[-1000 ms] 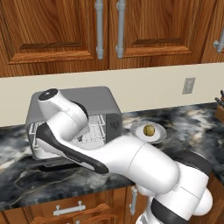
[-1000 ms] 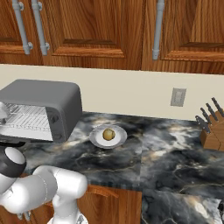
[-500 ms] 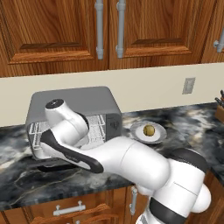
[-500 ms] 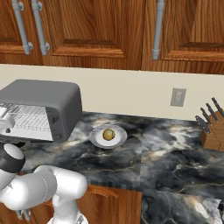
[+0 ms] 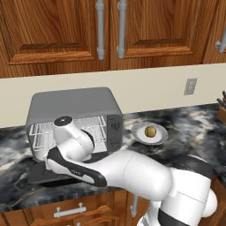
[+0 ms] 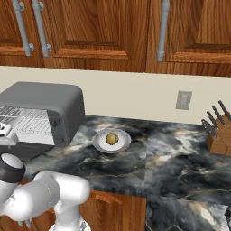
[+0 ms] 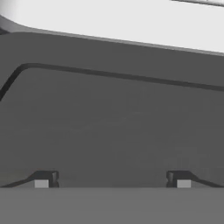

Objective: Open the toaster oven door. Place the bread on the bottom rack in the toaster oven and place the chicken drumstick on the top rack.

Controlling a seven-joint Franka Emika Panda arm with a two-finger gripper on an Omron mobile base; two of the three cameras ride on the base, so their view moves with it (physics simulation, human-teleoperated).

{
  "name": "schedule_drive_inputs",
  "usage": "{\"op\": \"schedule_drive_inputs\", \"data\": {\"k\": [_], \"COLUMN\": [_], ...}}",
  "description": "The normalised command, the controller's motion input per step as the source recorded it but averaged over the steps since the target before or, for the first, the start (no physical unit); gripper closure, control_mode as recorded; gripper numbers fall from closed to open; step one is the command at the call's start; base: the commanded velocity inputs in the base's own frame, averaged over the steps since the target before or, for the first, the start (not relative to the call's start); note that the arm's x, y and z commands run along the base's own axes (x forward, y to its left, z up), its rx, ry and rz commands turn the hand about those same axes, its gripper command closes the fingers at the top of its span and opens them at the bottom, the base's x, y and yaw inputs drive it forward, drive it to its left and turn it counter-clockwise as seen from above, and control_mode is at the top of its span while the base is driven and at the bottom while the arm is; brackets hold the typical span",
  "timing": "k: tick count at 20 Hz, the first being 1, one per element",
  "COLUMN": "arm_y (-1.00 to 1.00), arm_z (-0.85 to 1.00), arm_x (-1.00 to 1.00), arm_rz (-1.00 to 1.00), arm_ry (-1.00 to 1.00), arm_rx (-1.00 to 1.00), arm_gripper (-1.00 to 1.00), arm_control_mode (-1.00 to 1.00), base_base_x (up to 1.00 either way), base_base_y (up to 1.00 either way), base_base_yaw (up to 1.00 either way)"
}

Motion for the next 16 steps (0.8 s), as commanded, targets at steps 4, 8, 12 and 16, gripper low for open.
{"op": "schedule_drive_inputs", "data": {"k": [4, 8, 12, 16], "arm_y": [0.01, 0.0, -0.02, -0.15], "arm_z": [-0.64, -0.52, -0.33, -0.02], "arm_x": [-0.42, -0.31, -0.25, -0.03], "arm_rz": [0.0, -0.03, -0.02, -0.02], "arm_ry": [-0.03, -0.12, -0.15, -0.08], "arm_rx": [0.0, 0.0, 0.0, 0.02], "arm_gripper": [-1.0, -1.0, -1.0, -1.0], "arm_control_mode": [-1.0, -1.0, -1.0, -1.0], "base_base_x": [0.0, 0.0, 0.0, 0.0], "base_base_y": [0.0, 0.0, 0.0, 0.0], "base_base_yaw": [0.0, 0.0, 0.0, 0.0]}}
